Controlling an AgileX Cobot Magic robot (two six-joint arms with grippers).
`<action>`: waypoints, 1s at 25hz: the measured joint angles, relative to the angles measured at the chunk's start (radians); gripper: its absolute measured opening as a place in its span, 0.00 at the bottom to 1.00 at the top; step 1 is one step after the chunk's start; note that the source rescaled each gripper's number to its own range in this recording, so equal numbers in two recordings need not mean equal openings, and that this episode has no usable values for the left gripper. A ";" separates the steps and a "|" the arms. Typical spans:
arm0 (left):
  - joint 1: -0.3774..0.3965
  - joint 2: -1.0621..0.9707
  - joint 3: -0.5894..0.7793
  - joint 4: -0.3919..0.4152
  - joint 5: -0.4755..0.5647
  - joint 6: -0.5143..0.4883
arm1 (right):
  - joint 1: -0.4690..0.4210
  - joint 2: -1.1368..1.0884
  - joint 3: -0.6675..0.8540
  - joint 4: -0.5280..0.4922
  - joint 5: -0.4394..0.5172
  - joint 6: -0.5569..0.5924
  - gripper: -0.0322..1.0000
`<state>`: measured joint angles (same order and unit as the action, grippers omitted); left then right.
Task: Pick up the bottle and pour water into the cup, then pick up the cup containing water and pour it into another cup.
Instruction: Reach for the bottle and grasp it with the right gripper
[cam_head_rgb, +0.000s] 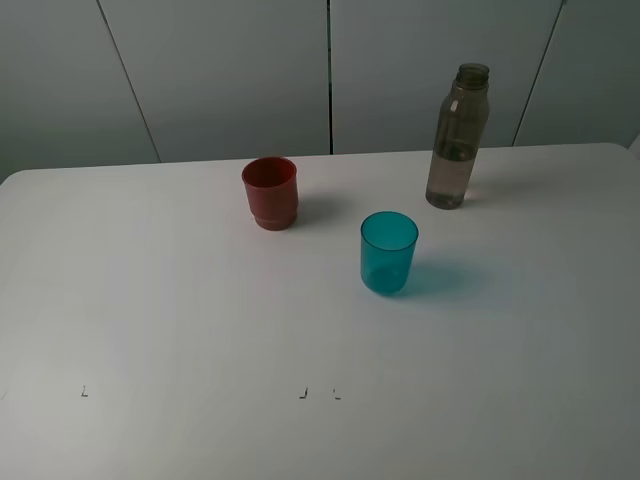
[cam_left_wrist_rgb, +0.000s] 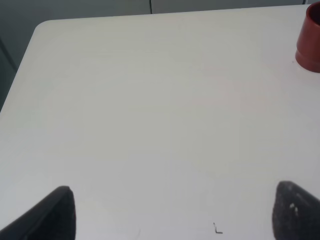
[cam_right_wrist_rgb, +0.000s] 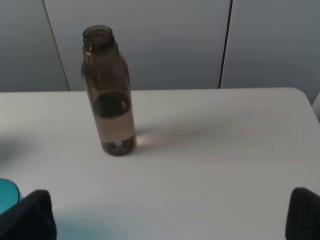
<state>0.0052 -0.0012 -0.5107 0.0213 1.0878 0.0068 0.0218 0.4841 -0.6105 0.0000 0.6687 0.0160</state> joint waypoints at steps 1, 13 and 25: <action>0.000 0.000 0.000 0.000 0.000 0.000 | 0.000 0.029 0.004 0.000 -0.047 0.000 1.00; 0.000 0.000 0.000 0.000 0.000 0.000 | 0.000 0.394 0.163 0.039 -0.535 0.020 1.00; 0.000 0.000 0.000 0.000 0.000 -0.007 | 0.031 0.762 0.170 -0.152 -0.879 0.150 1.00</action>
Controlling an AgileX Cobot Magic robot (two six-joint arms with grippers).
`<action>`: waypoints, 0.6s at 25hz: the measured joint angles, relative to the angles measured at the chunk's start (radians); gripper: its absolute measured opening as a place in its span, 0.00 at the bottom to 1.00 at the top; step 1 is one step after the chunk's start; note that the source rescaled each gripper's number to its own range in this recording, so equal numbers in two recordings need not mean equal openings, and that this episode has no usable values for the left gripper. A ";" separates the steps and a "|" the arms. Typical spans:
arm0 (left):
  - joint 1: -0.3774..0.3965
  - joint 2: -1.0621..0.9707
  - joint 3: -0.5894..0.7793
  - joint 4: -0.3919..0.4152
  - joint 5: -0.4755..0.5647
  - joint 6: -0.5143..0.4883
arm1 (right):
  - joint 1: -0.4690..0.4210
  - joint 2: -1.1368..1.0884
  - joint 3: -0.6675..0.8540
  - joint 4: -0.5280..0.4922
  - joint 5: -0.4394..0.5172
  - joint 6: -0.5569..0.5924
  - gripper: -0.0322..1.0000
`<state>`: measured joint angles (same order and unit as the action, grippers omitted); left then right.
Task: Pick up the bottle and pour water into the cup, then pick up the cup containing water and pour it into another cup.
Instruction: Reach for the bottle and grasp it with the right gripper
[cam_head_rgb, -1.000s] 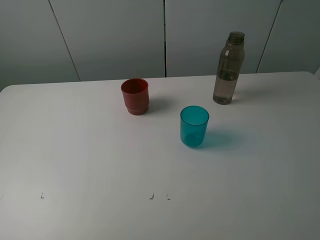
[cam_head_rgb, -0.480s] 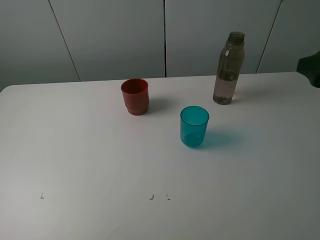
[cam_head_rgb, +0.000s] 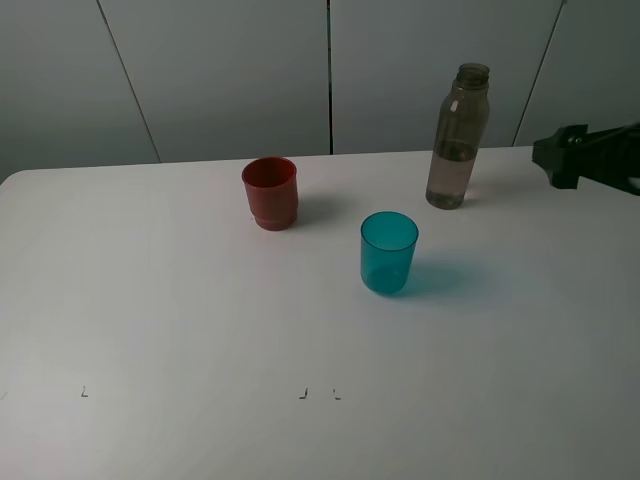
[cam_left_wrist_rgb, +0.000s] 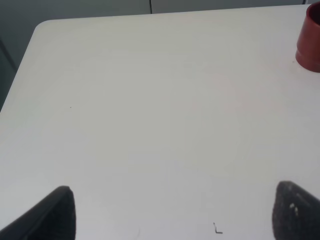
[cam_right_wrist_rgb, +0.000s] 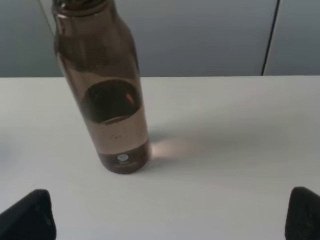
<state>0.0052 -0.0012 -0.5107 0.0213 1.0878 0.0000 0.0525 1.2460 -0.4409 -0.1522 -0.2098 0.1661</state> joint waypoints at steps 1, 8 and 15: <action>0.000 0.000 0.000 0.000 0.000 0.000 | 0.003 0.035 0.000 -0.028 -0.038 0.013 1.00; 0.000 0.000 0.000 0.000 0.000 0.007 | 0.004 0.253 0.000 -0.255 -0.340 0.094 1.00; 0.000 0.000 0.000 0.000 0.000 0.007 | -0.005 0.432 -0.048 -0.360 -0.496 0.102 1.00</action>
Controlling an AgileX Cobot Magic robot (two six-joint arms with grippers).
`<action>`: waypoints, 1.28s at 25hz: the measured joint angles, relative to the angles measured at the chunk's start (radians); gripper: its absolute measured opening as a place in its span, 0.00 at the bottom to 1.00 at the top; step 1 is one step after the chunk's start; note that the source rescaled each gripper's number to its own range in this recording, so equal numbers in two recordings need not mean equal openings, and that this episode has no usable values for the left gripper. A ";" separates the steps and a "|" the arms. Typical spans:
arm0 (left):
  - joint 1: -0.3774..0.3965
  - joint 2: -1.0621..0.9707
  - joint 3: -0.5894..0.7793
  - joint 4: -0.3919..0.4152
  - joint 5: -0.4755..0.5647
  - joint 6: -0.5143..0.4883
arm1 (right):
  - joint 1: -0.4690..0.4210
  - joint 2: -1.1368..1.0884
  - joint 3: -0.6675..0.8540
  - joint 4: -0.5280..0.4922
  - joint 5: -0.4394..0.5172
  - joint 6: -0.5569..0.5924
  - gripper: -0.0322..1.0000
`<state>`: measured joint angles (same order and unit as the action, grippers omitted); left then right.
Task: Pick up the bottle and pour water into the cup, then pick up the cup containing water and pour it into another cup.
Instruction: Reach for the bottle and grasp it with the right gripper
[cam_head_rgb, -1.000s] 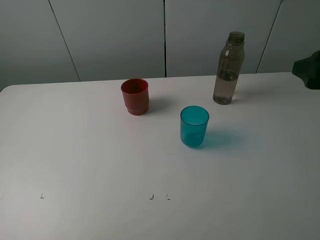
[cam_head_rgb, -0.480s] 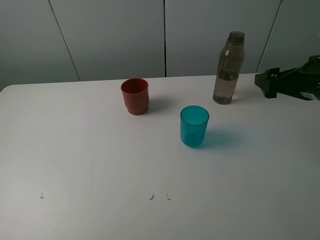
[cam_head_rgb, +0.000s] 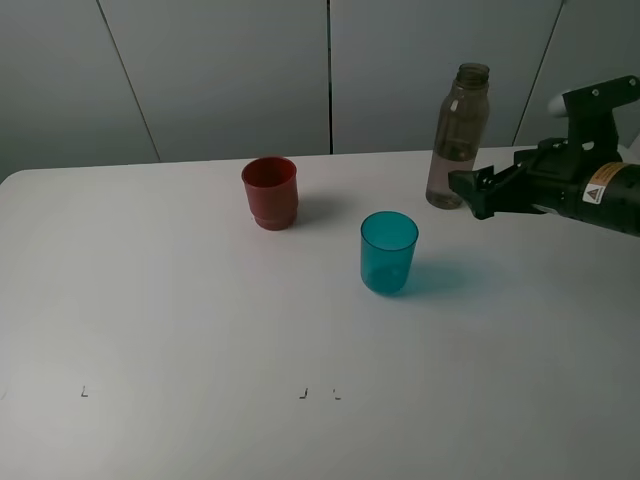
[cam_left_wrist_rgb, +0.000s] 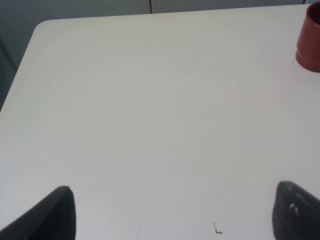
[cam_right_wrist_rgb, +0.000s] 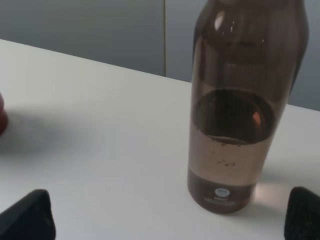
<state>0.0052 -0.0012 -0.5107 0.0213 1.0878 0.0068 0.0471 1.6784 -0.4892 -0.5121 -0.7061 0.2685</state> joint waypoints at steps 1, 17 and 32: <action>0.000 0.000 0.000 0.000 0.000 0.000 | -0.009 0.019 -0.012 0.000 -0.005 0.000 1.00; 0.000 0.000 0.000 0.000 0.000 0.000 | -0.075 0.250 -0.178 -0.101 -0.067 0.029 1.00; 0.000 0.000 0.000 0.000 0.000 0.000 | -0.085 0.384 -0.323 -0.094 -0.073 0.045 1.00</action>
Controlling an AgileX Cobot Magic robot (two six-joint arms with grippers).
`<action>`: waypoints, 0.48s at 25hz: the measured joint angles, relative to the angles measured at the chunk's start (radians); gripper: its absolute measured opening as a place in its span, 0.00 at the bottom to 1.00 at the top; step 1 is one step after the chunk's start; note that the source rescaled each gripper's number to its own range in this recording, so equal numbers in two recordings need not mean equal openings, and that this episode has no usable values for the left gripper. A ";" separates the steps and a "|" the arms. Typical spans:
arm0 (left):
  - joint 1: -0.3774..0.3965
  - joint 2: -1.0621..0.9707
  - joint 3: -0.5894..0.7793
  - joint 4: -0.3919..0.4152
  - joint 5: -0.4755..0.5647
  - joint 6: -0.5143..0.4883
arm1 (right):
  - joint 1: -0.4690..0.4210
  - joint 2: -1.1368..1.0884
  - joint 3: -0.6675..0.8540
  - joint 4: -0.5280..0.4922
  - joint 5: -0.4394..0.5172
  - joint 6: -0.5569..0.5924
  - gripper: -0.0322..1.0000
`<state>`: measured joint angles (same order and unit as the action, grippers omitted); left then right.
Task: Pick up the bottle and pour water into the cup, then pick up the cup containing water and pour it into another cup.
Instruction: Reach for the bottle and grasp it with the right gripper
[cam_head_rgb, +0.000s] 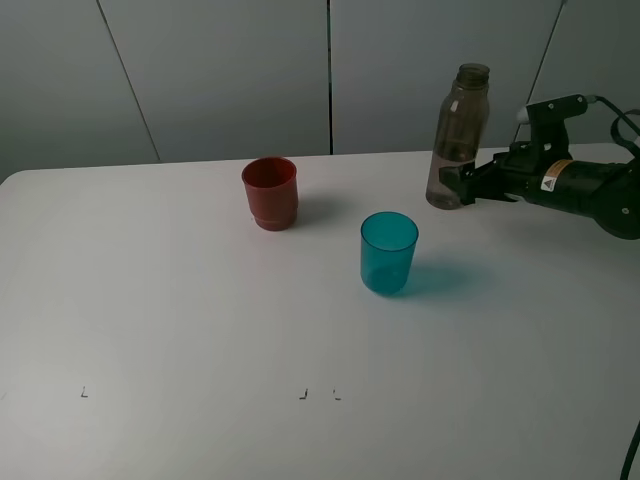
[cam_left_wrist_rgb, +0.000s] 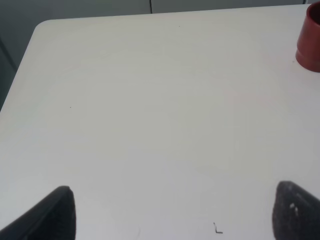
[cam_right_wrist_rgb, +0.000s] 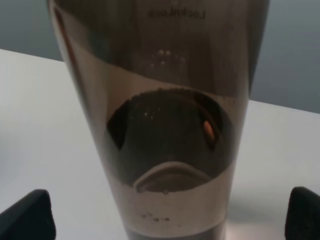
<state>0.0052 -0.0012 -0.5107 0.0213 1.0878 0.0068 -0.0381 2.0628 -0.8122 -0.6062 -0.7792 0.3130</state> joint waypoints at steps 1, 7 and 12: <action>0.000 0.000 0.000 0.000 0.000 0.000 | 0.000 0.007 -0.004 0.004 -0.003 0.002 1.00; 0.000 0.000 0.000 0.000 0.000 0.000 | 0.000 0.043 -0.032 0.000 -0.042 0.013 1.00; 0.000 0.000 0.000 0.000 0.000 0.000 | 0.000 0.058 -0.055 -0.002 -0.055 0.015 1.00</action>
<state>0.0052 -0.0012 -0.5107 0.0213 1.0878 0.0068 -0.0381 2.1208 -0.8673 -0.6087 -0.8341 0.3275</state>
